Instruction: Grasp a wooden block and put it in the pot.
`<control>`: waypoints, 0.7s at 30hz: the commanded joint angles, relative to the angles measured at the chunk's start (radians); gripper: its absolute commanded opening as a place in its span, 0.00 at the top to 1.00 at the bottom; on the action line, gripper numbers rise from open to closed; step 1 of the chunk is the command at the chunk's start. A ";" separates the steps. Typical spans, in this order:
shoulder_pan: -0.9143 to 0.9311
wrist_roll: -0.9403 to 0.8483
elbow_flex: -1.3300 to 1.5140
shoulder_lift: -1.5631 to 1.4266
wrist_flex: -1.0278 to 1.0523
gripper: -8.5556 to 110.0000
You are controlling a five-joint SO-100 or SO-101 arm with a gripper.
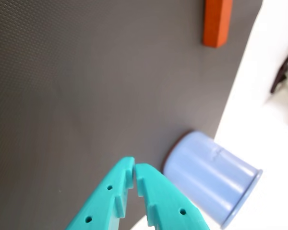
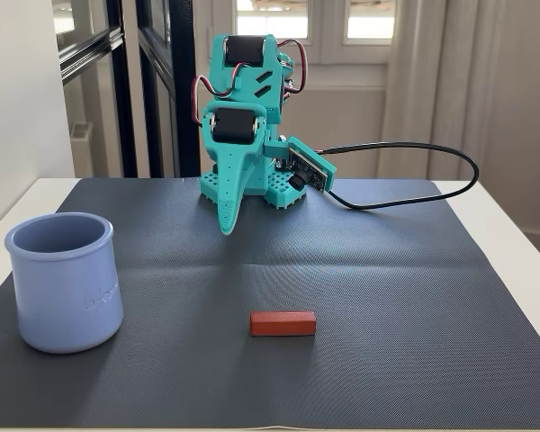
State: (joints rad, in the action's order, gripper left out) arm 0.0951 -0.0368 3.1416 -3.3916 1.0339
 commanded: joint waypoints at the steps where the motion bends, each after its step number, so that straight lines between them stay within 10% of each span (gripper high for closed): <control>1: -0.014 -0.005 -0.048 -0.005 -0.009 0.92; 21: -0.020 -0.006 -0.052 0.012 -0.012 0.92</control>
State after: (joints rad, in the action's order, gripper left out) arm 0.0859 -0.0368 3.1416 -3.3886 1.0339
